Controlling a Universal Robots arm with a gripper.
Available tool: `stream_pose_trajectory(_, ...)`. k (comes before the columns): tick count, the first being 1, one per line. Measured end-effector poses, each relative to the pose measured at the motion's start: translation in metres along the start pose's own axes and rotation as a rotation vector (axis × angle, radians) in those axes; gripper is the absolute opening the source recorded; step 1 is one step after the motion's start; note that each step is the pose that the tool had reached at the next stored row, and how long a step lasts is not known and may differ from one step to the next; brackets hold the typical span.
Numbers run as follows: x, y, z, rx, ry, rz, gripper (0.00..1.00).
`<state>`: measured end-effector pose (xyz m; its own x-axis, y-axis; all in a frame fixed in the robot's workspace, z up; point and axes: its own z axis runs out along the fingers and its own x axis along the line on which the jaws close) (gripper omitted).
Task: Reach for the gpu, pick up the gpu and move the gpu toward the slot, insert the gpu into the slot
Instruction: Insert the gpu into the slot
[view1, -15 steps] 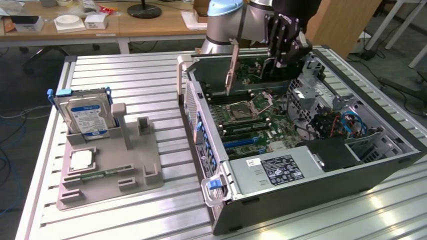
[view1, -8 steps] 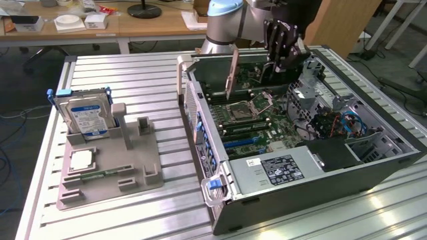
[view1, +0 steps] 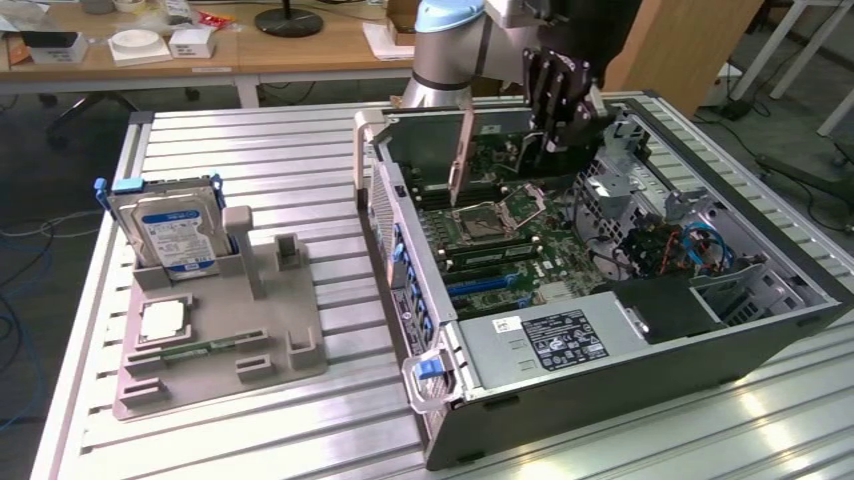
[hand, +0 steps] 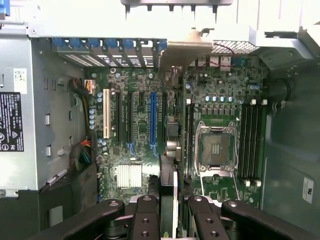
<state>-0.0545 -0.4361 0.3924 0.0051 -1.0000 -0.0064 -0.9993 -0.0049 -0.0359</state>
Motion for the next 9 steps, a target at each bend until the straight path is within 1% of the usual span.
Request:
stream_pose_trajectory(2,0.0,0.0003,0.0022,-0.0002,-0.0004,-0.014,0.27)
stream_pose_trajectory(9,0.0,0.001,0.0086,-0.0002,0.0,-0.014,0.27)
